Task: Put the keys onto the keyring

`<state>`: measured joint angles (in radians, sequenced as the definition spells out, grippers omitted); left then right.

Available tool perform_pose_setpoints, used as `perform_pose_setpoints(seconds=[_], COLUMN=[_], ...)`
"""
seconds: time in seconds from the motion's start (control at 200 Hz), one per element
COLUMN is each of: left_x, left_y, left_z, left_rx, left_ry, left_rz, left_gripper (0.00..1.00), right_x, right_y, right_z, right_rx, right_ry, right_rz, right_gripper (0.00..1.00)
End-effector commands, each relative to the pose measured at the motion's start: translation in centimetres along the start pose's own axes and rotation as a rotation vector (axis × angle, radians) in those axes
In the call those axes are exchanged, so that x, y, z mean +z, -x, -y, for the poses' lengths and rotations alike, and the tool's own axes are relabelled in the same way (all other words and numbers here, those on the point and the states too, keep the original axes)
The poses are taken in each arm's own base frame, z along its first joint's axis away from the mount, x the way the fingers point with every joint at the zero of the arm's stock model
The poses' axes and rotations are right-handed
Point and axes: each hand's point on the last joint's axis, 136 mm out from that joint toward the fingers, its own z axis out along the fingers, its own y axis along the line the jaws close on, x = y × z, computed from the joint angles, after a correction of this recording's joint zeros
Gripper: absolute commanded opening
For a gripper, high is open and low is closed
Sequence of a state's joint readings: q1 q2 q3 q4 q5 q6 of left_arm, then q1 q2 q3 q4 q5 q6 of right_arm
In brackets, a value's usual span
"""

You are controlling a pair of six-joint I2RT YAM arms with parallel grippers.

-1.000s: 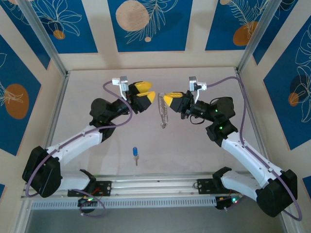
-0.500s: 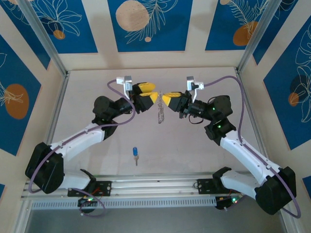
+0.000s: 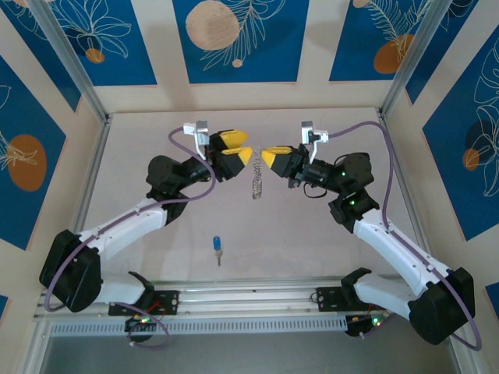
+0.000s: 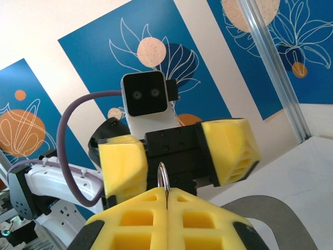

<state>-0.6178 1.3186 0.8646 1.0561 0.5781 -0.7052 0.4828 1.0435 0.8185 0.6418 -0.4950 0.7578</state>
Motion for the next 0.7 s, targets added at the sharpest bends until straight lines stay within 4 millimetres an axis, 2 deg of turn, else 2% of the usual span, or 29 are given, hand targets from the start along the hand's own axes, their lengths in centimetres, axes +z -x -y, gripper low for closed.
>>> perform_pose_setpoints(seconds=[0.0,0.41,0.695], left_x=[-0.1,1.2,2.1], left_y=[1.7,0.4,-0.2], left_z=[2.1,2.5,2.6], left_rx=[0.042,0.016,0.007], left_ry=[-0.051,-0.087,-0.106], left_rz=[0.052,0.008,-0.004], left_gripper=[0.68,0.68,0.58], right_x=[-0.5,-0.4,-0.4], right_y=[2.0,2.1,2.0], right_z=[-1.2,-1.5,-1.7], right_rx=[-0.057,-0.045,-0.044], right_ry=[0.005,0.021,0.029], right_rz=[0.065,0.068,0.061], right_gripper=[0.0,0.0,0.0])
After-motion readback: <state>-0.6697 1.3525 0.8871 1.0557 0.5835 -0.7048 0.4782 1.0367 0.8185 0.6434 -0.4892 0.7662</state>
